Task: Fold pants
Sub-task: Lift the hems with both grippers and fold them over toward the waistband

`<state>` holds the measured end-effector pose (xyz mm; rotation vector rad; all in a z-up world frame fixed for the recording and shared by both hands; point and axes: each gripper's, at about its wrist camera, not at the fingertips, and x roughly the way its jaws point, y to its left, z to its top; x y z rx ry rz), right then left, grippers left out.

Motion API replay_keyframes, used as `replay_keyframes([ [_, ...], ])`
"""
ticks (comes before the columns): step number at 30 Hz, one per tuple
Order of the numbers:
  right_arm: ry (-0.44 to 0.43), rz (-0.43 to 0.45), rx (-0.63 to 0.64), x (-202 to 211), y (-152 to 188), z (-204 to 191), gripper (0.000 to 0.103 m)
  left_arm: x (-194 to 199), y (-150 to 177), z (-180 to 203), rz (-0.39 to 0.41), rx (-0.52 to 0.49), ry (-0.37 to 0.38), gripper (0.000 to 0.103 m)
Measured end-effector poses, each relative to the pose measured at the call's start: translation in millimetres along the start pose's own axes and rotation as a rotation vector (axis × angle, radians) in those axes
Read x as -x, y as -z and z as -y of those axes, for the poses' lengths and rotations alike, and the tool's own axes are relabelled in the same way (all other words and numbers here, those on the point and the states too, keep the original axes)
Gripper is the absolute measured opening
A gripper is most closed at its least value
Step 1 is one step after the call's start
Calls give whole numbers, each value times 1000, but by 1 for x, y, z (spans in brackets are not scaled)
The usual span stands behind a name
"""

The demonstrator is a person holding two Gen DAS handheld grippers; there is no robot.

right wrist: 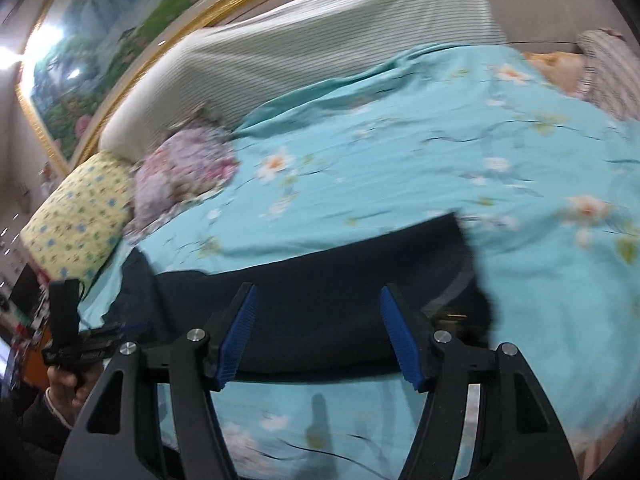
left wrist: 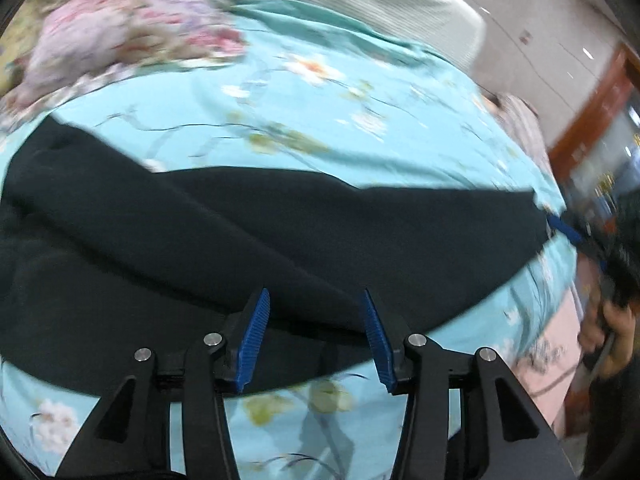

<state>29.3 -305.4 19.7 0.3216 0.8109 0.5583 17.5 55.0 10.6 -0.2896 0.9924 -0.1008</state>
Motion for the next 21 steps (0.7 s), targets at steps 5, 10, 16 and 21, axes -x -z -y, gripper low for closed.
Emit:
replay_keyframes([
  [5, -91, -53, 46, -29, 4, -35, 65, 12, -19, -51, 9, 132, -64, 49],
  [10, -172, -110, 84, -58, 9, -67, 65, 13, -43, -81, -8, 208, -125, 52],
  [16, -285, -206, 182, -97, 19, -118, 65, 4, -88, -116, -76, 322, -197, 53],
  [21, -375, -281, 264, -130, 24, -160, 65, -30, -120, -126, -244, 312, -273, 53],
])
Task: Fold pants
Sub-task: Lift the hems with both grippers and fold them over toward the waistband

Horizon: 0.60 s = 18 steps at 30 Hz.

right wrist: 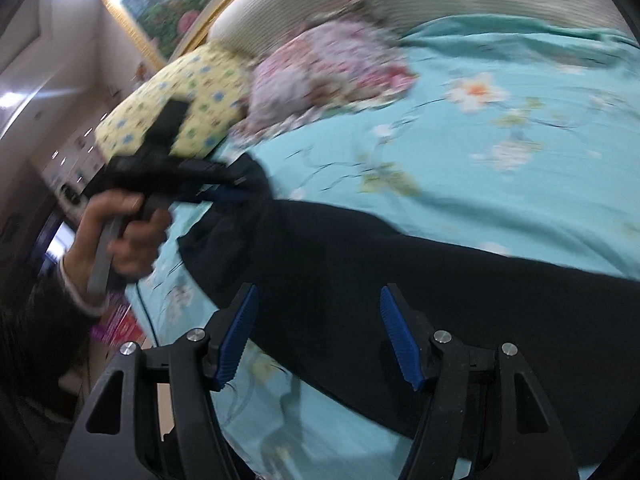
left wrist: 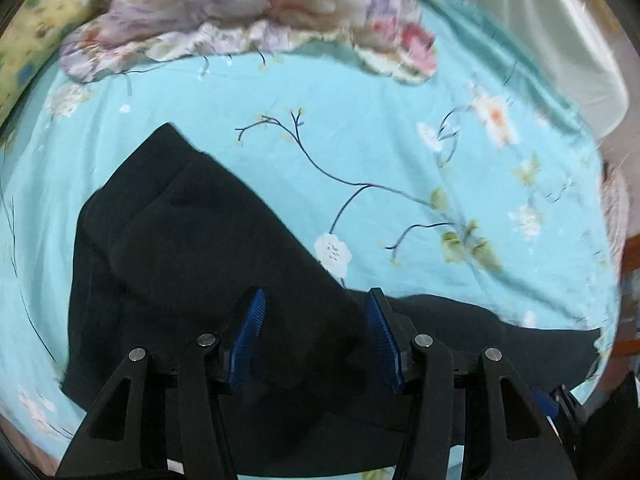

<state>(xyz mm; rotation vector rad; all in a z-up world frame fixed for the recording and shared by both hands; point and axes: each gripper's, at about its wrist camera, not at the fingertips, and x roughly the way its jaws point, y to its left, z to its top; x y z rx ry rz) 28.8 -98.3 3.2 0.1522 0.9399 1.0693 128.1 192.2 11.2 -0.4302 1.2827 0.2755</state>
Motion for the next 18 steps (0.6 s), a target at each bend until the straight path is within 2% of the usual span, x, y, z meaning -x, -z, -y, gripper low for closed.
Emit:
replay_keyframes([
  [3, -58, -38, 48, -27, -10, -17, 65, -14, -8, 1, -40, -13, -47, 52],
  [5, -82, -70, 77, -43, -13, -26, 65, -20, -9, 4, -44, -38, -70, 47],
  [7, -95, -102, 106, -58, -15, -33, 65, -19, -6, 4, -23, -55, -71, 30],
  [8, -85, -119, 119, -66, -15, -36, 65, -17, -4, 2, -11, -57, -58, 24],
  [9, -69, -139, 129, -75, -14, -37, 65, -15, -1, 0, 0, -55, -46, 13],
  [10, -59, -154, 135, -80, -13, -37, 60, -11, 5, -5, 18, -47, -28, 8],
  [11, -52, -170, 139, -86, -11, -36, 46, -8, 10, -10, 36, -36, -7, 7],
  [12, -47, -188, 139, -92, -10, -34, 40, -2, 17, -17, 59, -20, 15, 5],
  [14, -30, -207, 136, -97, -7, -29, 13, 8, 29, -25, 100, 11, 51, 4],
  [16, -31, -198, 120, -95, -6, -24, 9, 22, 45, -38, 150, 44, 91, 4],
  [18, -58, -172, 105, -85, -7, -22, 7, 37, 66, -54, 204, 96, 172, 4],
])
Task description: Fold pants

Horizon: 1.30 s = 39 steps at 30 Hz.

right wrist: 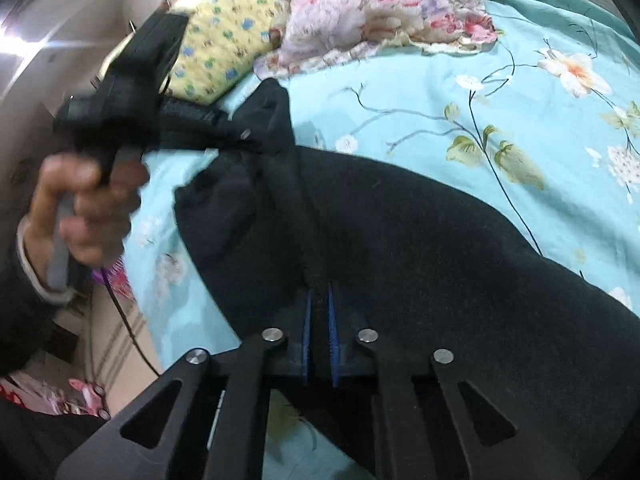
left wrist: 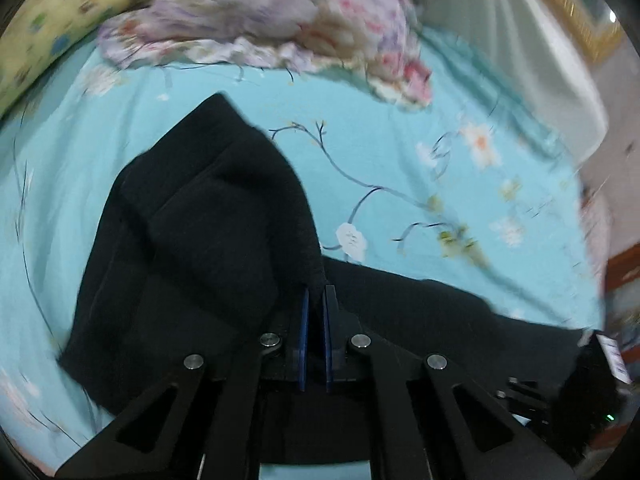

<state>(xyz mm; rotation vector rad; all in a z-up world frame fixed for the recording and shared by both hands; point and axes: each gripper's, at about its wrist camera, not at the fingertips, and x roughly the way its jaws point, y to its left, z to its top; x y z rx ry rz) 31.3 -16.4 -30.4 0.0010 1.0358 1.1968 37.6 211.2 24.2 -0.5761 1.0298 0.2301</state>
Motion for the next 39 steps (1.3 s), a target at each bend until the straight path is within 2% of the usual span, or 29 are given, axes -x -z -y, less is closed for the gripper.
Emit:
replay_keyframes([
  [4, 11, 10, 53, 9, -1, -14, 7, 29, 30, -23, 66, 89, 87, 4],
  [10, 37, -3, 149, 12, 5, -39, 7, 51, 71, -53, 106, 187, 163, 4],
  [20, 86, -73, 182, 0, 14, -47, 7, 28, 97, -81, 73, 253, 195, 4],
  [37, 136, -128, 210, -12, 18, -55, 7, 21, 114, -97, 66, 272, 215, 5],
  [39, 130, -137, 203, -14, 17, -53, 11, 21, 114, -97, 55, 262, 204, 6],
])
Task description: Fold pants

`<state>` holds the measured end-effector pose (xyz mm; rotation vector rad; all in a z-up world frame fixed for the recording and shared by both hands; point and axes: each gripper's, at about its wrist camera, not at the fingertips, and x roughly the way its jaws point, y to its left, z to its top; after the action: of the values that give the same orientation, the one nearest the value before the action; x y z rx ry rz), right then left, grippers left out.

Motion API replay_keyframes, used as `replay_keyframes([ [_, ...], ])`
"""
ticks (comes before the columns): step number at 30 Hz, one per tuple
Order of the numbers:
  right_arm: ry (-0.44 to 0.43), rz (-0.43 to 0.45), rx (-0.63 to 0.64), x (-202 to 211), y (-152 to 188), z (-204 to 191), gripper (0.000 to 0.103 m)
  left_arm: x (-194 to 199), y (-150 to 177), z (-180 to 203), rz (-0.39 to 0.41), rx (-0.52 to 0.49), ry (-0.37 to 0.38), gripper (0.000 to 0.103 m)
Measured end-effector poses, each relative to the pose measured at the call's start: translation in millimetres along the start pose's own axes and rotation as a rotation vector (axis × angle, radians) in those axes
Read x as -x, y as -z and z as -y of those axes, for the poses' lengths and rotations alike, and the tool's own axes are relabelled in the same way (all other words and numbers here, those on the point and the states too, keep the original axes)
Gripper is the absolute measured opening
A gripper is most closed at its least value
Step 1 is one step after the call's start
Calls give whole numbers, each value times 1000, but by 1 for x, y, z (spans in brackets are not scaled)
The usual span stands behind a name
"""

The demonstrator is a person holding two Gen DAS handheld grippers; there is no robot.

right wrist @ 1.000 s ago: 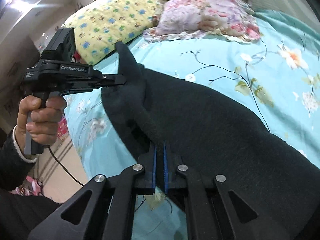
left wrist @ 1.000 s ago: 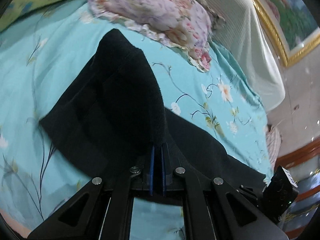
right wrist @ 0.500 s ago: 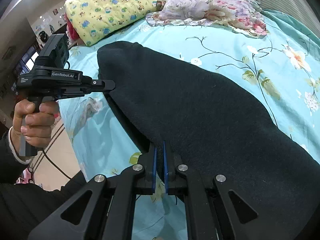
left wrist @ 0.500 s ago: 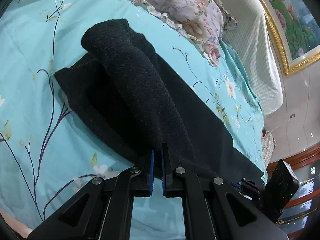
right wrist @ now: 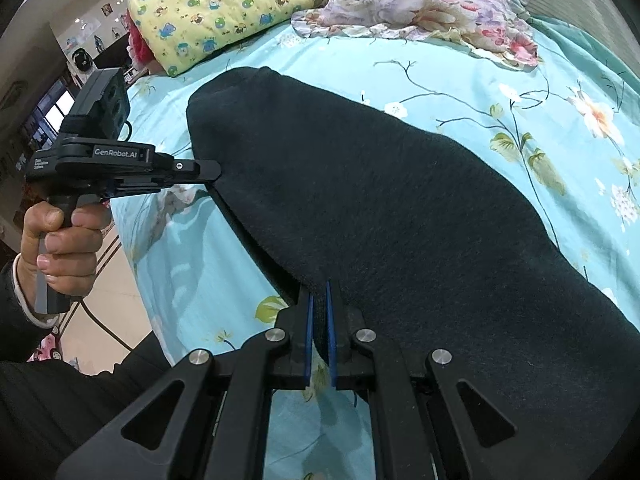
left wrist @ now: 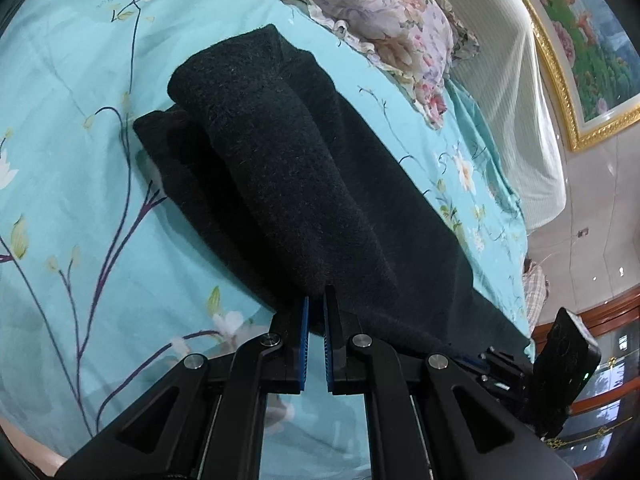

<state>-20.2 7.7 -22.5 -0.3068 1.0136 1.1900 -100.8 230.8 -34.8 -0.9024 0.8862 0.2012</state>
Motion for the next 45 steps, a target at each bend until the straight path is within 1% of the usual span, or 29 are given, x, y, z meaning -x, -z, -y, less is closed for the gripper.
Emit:
replay_keyframes([
  [3, -24, -4, -28, -1, 0, 4, 17, 4, 0, 0, -12, -8, -16, 7],
  [5, -44, 3, -44, 1, 1, 5, 28, 8, 0, -1, -13, -3, -27, 9],
  [6, -57, 10, -56, 3, 1, 6, 32, 11, 0, -2, -9, -4, -33, 13],
  [7, -65, 19, -66, 5, 1, 7, 38, 14, -1, -2, 1, -2, -46, 16],
  [8, -75, 30, -75, 8, 2, 7, 41, 17, -1, -4, 6, 1, -50, 21],
  [11, -99, 64, -107, 15, 1, 11, 41, 23, -4, -8, 16, 24, -50, 28],
  [13, -115, 91, -138, 20, -1, 14, 41, 26, -7, -12, 22, 44, -54, 42],
  [15, -126, 118, -171, 26, -2, 19, 41, 29, -9, -14, 29, 53, -54, 47],
  [16, -127, 128, -181, 28, -5, 21, 41, 30, -10, -15, 29, 61, -54, 52],
  [20, -112, 167, -196, 37, -12, 25, 41, 30, -14, -18, 22, 82, -63, 58],
  [21, -111, 174, -202, 38, -13, 27, 41, 30, -15, -18, 20, 86, -68, 62],
  [25, -87, 197, -232, 42, -20, 37, 42, 25, -21, -20, 11, 107, -84, 65],
  [29, -37, 222, -306, 45, -32, 60, 44, 20, -31, -21, 6, 127, -94, 65],
  [32, -22, 244, -363, 46, -45, 80, 44, 15, -40, -20, 8, 130, -119, 66],
  [35, 7, 237, -364, 37, -65, 95, 44, 12, -46, -23, 13, 141, -127, 66],
  [40, 16, 173, -341, 8, -86, 109, 44, 8, -52, -28, 15, 161, -127, 66],
  [45, 30, 57, -275, -28, -93, 107, 44, 5, -57, -30, 18, 167, -122, 67],
])
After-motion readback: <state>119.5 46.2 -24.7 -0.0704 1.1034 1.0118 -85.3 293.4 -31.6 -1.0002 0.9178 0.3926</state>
